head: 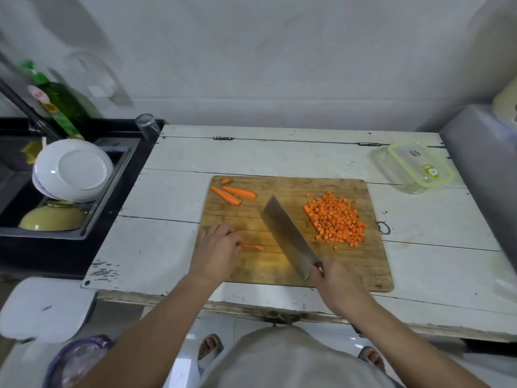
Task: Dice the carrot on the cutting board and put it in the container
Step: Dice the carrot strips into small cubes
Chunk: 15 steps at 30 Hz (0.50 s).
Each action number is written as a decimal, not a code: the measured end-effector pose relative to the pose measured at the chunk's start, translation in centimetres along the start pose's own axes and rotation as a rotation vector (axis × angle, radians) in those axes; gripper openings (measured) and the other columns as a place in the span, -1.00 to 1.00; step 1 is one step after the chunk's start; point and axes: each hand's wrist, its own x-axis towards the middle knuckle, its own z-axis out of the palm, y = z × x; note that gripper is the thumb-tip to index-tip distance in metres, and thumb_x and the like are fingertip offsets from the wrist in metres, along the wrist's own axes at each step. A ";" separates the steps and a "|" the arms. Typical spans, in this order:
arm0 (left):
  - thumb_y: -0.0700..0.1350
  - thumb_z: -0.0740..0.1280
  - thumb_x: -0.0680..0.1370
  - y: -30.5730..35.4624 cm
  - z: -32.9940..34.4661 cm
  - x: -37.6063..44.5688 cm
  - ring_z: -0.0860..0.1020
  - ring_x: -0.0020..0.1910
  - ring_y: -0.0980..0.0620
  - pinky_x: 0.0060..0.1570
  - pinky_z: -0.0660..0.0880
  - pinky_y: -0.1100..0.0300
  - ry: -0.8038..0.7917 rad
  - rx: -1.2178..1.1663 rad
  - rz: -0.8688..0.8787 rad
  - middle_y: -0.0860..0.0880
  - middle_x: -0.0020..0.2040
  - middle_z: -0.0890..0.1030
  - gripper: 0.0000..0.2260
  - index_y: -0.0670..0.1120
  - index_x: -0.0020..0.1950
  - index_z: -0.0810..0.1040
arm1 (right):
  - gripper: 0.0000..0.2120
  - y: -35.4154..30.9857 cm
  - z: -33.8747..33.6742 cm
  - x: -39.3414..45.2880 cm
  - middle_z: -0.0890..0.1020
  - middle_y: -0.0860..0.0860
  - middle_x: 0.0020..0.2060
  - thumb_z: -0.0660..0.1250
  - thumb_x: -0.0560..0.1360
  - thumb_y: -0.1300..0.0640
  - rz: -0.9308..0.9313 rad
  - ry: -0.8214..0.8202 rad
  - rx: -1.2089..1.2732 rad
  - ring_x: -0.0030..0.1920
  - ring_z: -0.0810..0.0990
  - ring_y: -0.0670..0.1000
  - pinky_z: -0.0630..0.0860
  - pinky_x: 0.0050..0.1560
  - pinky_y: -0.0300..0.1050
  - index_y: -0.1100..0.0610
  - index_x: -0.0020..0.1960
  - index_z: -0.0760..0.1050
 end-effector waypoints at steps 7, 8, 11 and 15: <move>-0.13 0.40 0.62 6.3 -0.7 1.6 0.63 -0.06 0.04 -0.14 0.58 0.15 -0.246 -0.459 -0.334 0.02 0.03 0.66 -0.91 -0.05 0.11 0.59 | -0.77 2.2 -4.4 1.7 0.59 0.07 -0.24 0.14 0.66 -0.03 0.112 0.144 0.080 -0.32 0.60 0.13 0.62 -0.34 0.05 0.09 0.08 0.47; -0.14 0.40 0.62 6.9 -0.8 1.9 0.67 -0.13 0.01 -0.17 0.62 0.11 -0.274 -0.535 -0.414 -0.02 -0.03 0.69 -0.96 -0.07 0.04 0.57 | -0.77 2.1 -4.6 1.6 0.59 0.06 -0.24 0.15 0.66 -0.04 0.107 0.145 0.087 -0.30 0.60 0.13 0.63 -0.29 0.08 0.08 0.10 0.48; -0.14 0.35 0.65 6.8 -1.2 2.2 0.71 -0.31 -0.08 -0.18 0.68 0.03 -0.369 -0.621 -0.566 -0.12 -0.29 0.71 -0.81 -0.16 -0.16 0.57 | -0.81 1.6 -4.6 1.1 0.58 0.05 -0.24 0.17 0.66 -0.05 0.086 0.139 0.117 -0.36 0.59 0.10 0.58 -0.46 -0.01 0.04 0.09 0.47; -0.04 0.30 0.67 4.7 -1.2 1.4 0.69 -0.31 -0.03 -0.23 0.63 0.12 -0.280 -0.503 -0.585 -0.05 -0.26 0.70 -0.78 -0.13 -0.08 0.62 | -0.82 1.3 -4.0 0.0 0.58 0.02 -0.25 0.16 0.67 -0.05 0.058 0.088 0.099 -0.44 0.54 0.02 0.47 -0.55 -0.14 0.02 0.09 0.47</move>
